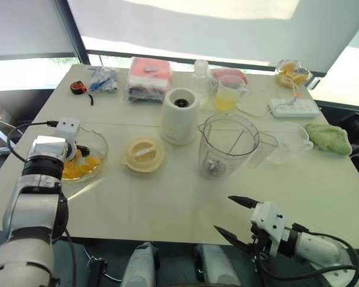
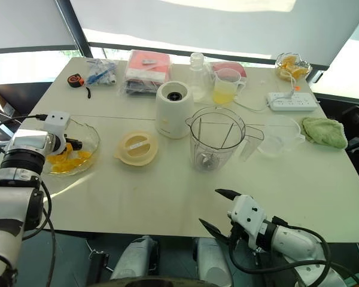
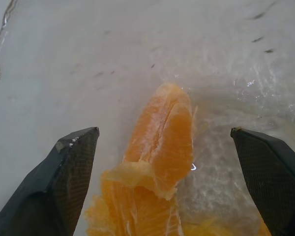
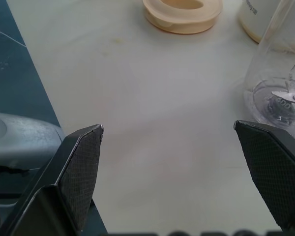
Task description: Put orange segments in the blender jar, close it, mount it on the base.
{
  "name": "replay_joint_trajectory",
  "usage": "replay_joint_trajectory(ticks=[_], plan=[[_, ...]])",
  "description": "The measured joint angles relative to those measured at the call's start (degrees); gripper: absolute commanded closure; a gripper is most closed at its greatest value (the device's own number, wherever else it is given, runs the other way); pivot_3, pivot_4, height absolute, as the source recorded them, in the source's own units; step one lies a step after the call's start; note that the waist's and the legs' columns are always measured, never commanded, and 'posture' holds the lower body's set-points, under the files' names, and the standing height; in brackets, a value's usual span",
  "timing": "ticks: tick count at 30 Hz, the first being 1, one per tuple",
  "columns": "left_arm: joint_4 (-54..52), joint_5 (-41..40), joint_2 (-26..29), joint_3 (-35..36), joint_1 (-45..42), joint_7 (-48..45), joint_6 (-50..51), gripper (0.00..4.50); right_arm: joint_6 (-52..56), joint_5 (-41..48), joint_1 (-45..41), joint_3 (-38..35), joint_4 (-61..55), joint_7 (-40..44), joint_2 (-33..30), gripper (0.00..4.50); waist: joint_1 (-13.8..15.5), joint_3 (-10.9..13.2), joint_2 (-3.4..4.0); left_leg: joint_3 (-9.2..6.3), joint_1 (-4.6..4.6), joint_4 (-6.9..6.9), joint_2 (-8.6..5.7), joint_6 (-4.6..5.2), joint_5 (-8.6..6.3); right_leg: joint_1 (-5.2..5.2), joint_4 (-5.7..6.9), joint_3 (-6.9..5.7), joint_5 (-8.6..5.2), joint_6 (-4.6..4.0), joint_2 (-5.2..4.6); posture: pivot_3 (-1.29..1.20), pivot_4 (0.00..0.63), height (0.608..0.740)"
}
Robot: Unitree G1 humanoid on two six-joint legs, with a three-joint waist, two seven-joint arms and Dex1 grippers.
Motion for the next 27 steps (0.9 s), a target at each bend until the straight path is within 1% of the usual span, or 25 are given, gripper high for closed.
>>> replay_joint_trajectory(ticks=[6, 7, 13, 17, 19, 23, 27], plan=[[0.83, 0.59, -0.56, 0.05, 0.01, 0.41, 0.81, 3.93, 0.83, -0.03, -0.68, -0.01, -0.01, -0.46, 0.00, 0.00, -0.07, 0.00, -0.01, 0.00, 0.00, 0.00, 0.00, 0.00, 0.00, 0.00, 0.01, 0.00, 0.02, 0.03, 0.01, 0.00, 0.150, 0.740], [0.83, 0.69, -0.53, 0.11, -0.01, 0.51, 1.04, 4.32, 0.90, -0.03, -0.87, -0.02, -0.01, -0.51, 0.00, 0.00, -0.06, -0.01, 0.00, 0.00, 0.01, 0.00, 0.00, 0.00, 0.00, 0.00, 0.01, 0.00, 0.02, 0.04, 0.01, 0.00, 0.150, 0.740], [0.53, 0.76, -0.49, 0.98, 0.23, 1.54, 1.63, 4.32, 1.98, -0.04, -1.90, -0.02, -0.05, -0.94, -0.01, 0.00, -0.09, -0.02, 0.01, -0.01, 0.01, 0.00, 0.01, 0.00, 0.00, 0.00, 0.03, 0.00, 0.03, 0.06, 0.02, 0.00, 0.150, 0.740], [-3.19, 0.73, 0.33, 1.41, 1.00, 1.82, 4.32, 4.32, 2.86, -0.03, -2.89, -0.02, -0.44, -1.00, -0.02, 0.00, -0.11, -0.01, -0.02, -0.04, -0.01, 0.00, 0.02, 0.00, 0.00, -0.01, 0.03, 0.00, 0.04, 0.07, 0.02, 0.00, 0.150, 0.740], [-8.58, 0.61, 1.06, 2.11, 1.47, 1.92, 7.57, 4.32, 3.31, -0.03, -3.17, -0.02, -0.60, -0.98, -0.04, 0.00, -0.05, 0.01, -0.05, -0.05, -0.04, 0.01, 0.02, 0.00, 0.00, -0.02, 0.03, -0.02, 0.04, 0.07, 0.02, 0.00, 0.150, 0.740], [-23.19, -0.14, 3.28, 3.60, 1.67, 1.24, 16.49, 4.32, 3.36, -0.06, -4.01, -0.01, -0.57, -0.85, -0.07, 0.00, 0.04, 0.02, -0.08, -0.09, -0.05, 0.02, 0.02, 0.00, 0.00, -0.01, 0.03, -0.01, 0.04, 0.06, -0.01, 0.00, 0.150, 0.740], [-33.22, -1.52, 4.43, 3.76, 2.33, -0.26, 23.15, 4.32, 3.35, -0.12, -4.06, 0.03, -0.20, -0.62, -0.07, 0.00, -0.05, 0.01, -0.07, -0.10, -0.01, 0.02, 0.01, 0.00, 0.00, -0.01, 0.04, 0.00, 0.03, 0.06, 0.00, 0.00, 0.150, 0.740]])
